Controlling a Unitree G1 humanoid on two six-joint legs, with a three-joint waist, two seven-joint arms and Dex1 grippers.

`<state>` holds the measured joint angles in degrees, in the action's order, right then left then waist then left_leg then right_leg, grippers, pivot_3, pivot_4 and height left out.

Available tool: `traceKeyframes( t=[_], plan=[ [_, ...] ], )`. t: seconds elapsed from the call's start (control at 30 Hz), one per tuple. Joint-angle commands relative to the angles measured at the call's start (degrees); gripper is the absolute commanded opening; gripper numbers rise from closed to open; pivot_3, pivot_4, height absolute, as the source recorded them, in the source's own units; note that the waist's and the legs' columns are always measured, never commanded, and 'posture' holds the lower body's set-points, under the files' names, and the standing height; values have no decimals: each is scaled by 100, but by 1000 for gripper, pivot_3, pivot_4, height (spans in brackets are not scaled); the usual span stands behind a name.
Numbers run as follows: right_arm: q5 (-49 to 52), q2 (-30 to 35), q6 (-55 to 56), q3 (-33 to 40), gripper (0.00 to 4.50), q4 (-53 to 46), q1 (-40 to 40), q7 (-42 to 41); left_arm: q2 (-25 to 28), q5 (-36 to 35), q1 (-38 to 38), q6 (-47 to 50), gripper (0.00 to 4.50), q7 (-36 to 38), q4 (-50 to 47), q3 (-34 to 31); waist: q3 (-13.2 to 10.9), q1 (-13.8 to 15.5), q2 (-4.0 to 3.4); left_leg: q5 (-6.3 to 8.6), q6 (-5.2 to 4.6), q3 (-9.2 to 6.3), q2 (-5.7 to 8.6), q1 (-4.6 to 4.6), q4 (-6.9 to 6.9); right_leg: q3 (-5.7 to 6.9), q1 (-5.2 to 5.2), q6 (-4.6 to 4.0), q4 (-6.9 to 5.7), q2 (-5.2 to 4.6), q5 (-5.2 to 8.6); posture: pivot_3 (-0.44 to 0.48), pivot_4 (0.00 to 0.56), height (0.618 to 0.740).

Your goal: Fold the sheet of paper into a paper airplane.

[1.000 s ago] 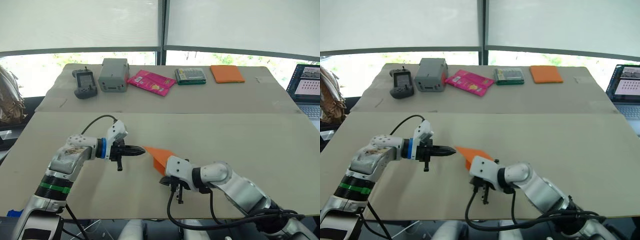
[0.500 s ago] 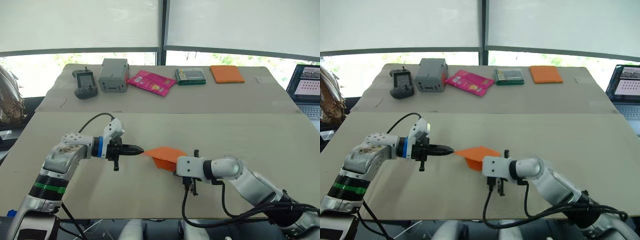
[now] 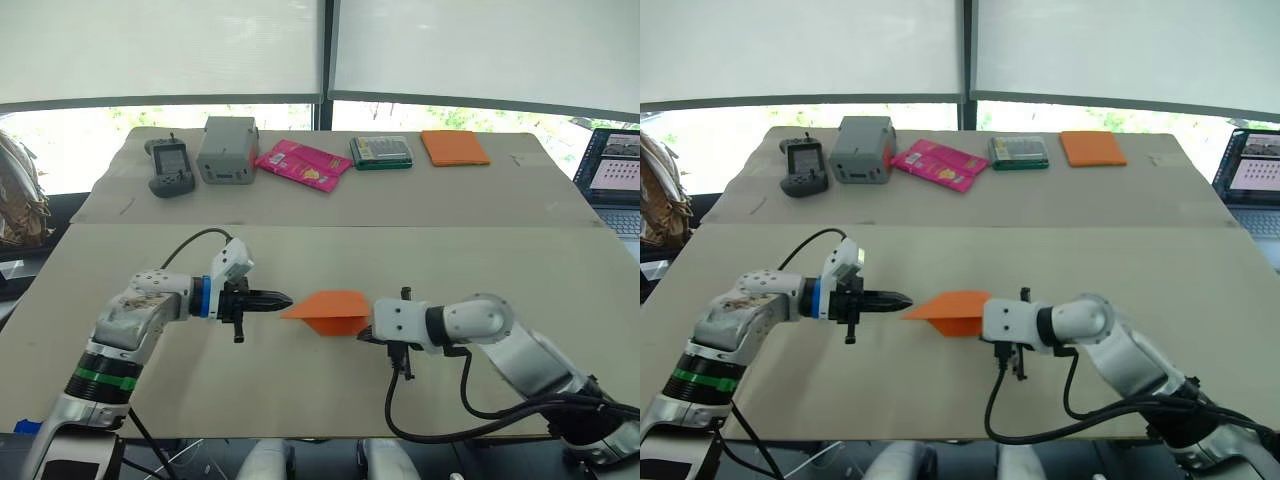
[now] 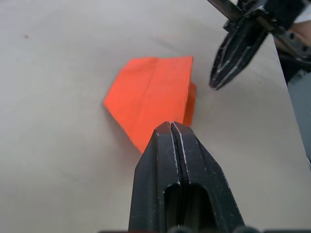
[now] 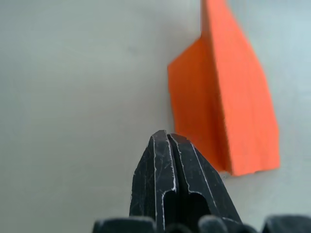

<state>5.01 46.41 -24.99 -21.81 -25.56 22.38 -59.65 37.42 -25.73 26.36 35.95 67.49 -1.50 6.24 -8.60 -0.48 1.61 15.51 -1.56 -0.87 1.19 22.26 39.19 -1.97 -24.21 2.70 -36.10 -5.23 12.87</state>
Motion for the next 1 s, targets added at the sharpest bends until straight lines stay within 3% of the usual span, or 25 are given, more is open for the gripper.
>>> traceKeyframes(
  t=[0.03, 0.23, 0.5, 0.8, 1.0],
  plan=[
    [719, 173, -418, 628, 29, -546, -55, -300, -254, 73, 86, -143, 0, -276, -50, 40, 0, 8, 1, 0, 0, -1, 0, 0, 0, 0, 1, 0, 1, 0, 0, 0, 150, 740],
    [960, 327, -723, 1015, 29, -559, -72, -230, -782, 434, -25, -371, 0, -680, 195, 394, 0, 18, 1, 0, 0, 1, 0, -2, 0, -2, 1, 0, 0, 0, 0, 0, 150, 740],
    [1098, 200, -1132, 1430, 29, -231, 40, 188, -858, 1007, -285, -616, 0, -829, 299, 952, 0, 19, 1, 0, 0, 2, 0, -1, 0, -5, -1, 0, -1, 0, 0, 0, 150, 740],
    [1669, -799, -2789, 1886, 29, 365, 165, 1275, -876, 1202, -608, -837, 0, -961, 208, 1124, 1, 46, -1, 0, -1, 2, -1, -4, 0, -9, 3, -1, -2, -5, -1, 0, 150, 740],
    [1831, -968, -2724, 1576, 1965, 1209, 671, 958, -865, 1213, -770, -867, 0, -1091, 30, 1149, 2, 38, -3, 1, -2, 5, 1, -7, 0, -10, 4, -1, -2, -5, -1, 0, 150, 740]
  ],
)
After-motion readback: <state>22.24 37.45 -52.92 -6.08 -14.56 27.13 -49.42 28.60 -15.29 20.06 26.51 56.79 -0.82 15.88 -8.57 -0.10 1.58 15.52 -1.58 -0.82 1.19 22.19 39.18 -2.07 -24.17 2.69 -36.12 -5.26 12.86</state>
